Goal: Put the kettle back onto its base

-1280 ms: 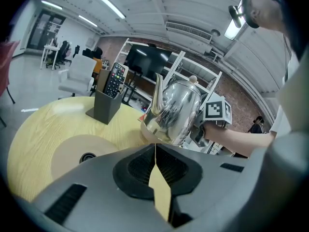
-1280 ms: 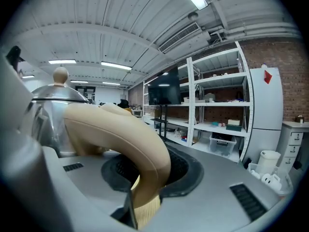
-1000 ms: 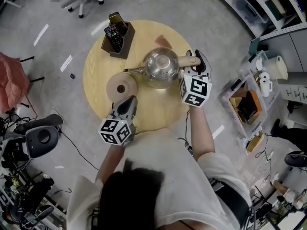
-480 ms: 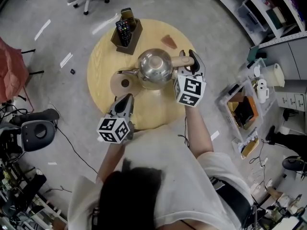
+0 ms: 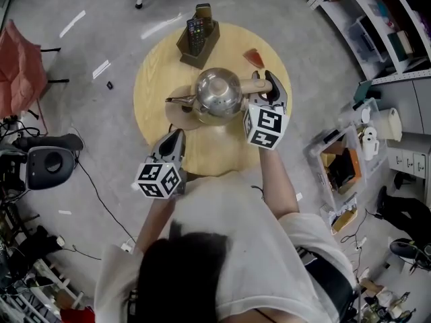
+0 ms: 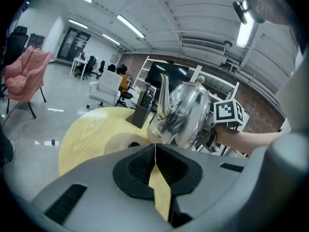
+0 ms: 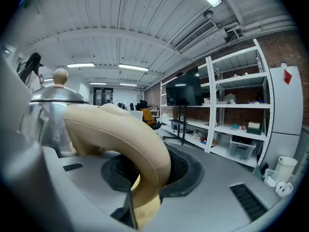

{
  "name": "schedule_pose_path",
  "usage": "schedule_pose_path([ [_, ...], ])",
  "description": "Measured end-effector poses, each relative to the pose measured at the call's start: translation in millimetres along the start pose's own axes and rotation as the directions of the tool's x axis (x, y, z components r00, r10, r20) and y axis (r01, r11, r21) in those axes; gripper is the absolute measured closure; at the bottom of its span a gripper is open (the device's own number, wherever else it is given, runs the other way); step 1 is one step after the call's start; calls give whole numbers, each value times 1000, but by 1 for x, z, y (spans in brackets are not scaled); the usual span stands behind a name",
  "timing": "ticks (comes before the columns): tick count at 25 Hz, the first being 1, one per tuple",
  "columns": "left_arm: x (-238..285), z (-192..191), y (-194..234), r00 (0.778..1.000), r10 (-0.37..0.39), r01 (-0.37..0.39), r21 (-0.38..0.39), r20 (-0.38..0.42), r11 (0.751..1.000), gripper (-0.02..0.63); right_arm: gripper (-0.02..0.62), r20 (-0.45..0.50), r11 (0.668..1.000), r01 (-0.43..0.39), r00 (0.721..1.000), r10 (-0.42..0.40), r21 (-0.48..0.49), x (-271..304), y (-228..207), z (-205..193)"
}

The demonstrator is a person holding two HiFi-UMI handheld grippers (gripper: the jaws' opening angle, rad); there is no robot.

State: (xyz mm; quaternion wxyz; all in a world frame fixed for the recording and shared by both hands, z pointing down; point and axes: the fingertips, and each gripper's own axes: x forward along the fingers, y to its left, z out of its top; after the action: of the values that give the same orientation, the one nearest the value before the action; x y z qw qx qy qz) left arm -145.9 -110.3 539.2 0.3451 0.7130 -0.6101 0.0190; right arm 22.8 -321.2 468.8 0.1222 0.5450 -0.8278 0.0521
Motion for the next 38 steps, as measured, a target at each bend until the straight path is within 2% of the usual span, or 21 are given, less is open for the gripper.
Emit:
schedule_pose_path([
  [20, -21, 6, 16, 996, 76, -76, -1, 48, 997, 577, 480, -9, 990, -140, 990, 140, -7, 12, 64, -3],
  [38, -28, 7, 40, 991, 123, -122, -23, 44, 992, 577, 480, -24, 980, -196, 980, 196, -39, 31, 107, -9],
])
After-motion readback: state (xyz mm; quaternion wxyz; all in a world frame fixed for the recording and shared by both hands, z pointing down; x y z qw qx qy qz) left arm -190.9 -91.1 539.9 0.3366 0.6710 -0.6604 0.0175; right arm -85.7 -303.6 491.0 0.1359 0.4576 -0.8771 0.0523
